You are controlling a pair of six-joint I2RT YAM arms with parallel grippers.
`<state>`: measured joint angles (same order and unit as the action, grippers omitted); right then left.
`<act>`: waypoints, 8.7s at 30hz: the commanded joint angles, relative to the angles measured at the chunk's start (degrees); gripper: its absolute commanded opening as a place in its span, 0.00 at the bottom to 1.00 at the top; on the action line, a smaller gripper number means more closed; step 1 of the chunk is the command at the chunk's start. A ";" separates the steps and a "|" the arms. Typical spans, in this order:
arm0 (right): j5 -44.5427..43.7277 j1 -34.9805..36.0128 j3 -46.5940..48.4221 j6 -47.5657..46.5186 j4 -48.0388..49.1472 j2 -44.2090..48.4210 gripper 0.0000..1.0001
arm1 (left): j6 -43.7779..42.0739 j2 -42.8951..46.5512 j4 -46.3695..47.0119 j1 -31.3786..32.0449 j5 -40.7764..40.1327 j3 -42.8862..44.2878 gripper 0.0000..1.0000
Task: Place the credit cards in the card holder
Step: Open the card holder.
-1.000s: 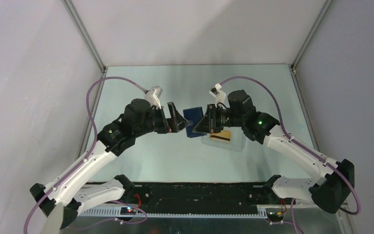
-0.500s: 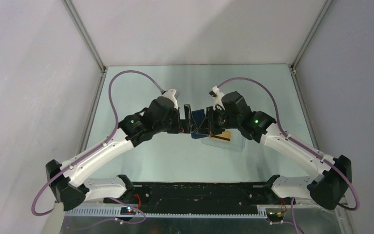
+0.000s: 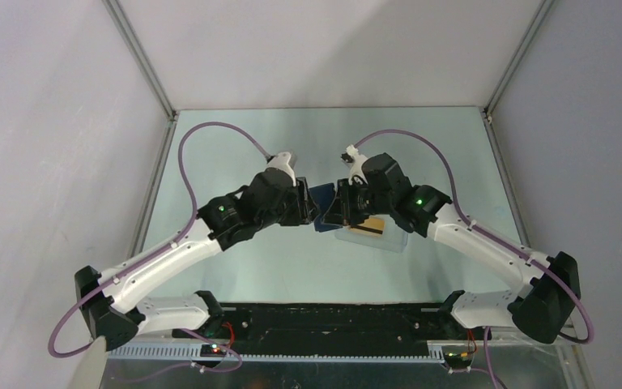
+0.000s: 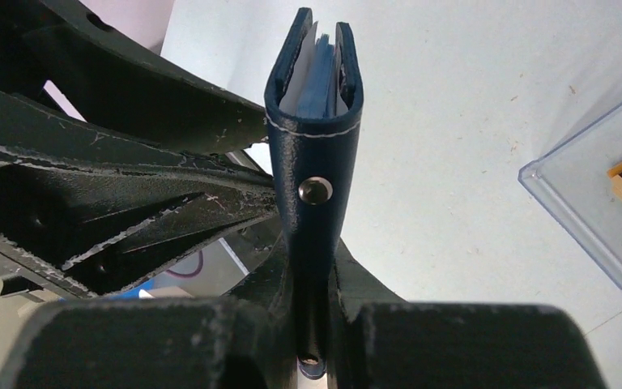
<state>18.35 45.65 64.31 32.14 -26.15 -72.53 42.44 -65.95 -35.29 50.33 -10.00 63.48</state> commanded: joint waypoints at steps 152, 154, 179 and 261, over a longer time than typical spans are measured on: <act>12.41 -2.64 0.57 1.43 4.47 -0.89 0.07 | -3.23 15.46 14.60 -16.76 18.16 -15.22 0.00; 11.67 -3.13 0.55 1.35 3.64 -0.87 0.16 | -3.54 16.18 14.49 -17.30 18.91 -15.37 0.00; 4.98 -3.59 -6.75 -12.47 5.32 8.79 0.96 | -28.84 8.75 -6.30 -18.87 40.29 2.71 0.00; 37.38 -16.38 -14.18 7.68 33.38 18.21 0.00 | -9.45 12.61 11.82 -24.21 58.32 -7.13 0.90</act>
<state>49.47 30.70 49.82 35.70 2.55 -56.12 30.04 -53.10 -30.26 26.70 44.01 56.58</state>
